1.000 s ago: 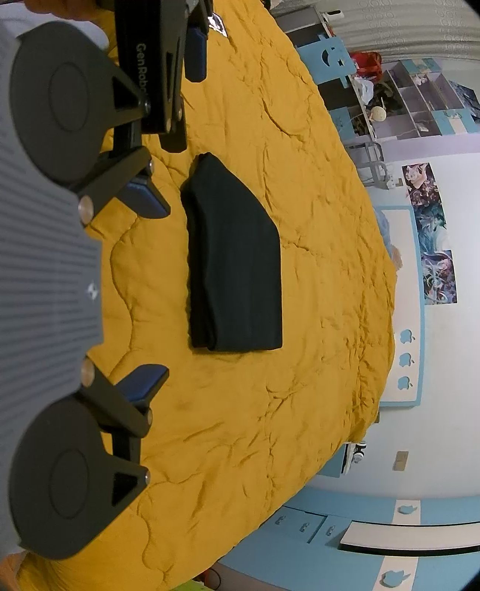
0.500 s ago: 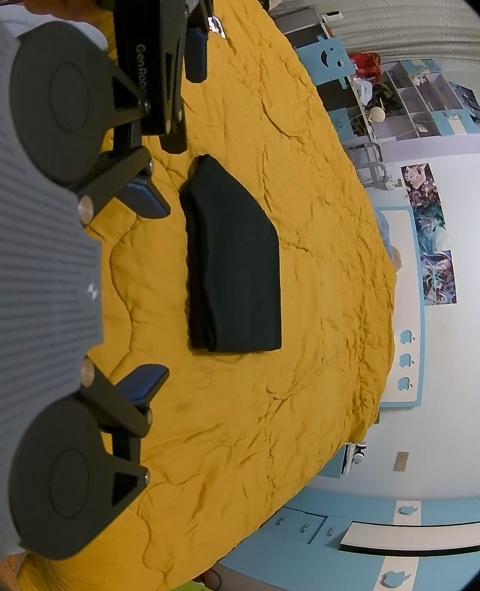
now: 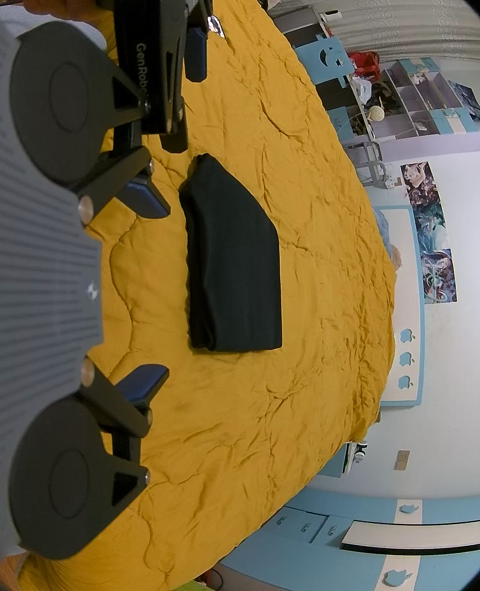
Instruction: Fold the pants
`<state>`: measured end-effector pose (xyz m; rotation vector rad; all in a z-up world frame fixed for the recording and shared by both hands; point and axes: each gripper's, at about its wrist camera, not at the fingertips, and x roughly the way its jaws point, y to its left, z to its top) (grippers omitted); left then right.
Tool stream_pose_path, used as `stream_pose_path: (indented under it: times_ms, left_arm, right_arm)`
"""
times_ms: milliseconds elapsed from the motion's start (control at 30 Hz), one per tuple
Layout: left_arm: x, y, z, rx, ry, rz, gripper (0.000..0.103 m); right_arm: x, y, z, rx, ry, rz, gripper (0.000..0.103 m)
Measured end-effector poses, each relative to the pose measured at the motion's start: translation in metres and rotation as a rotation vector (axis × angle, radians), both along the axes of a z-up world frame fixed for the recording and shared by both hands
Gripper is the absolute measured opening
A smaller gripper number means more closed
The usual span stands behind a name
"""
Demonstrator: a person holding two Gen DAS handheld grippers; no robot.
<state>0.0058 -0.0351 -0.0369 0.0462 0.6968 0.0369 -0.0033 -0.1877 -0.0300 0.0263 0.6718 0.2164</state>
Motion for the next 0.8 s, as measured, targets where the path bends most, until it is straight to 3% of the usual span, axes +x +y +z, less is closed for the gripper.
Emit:
stream_pose_path:
  times_ms: [800]
  left_arm:
    - [-0.0061, -0.0004, 0.0019, -0.003, -0.020, 0.027, 0.098]
  right_arm:
    - [-0.0011, 0.0043, -0.0012, 0.001, -0.003, -0.003, 0.082]
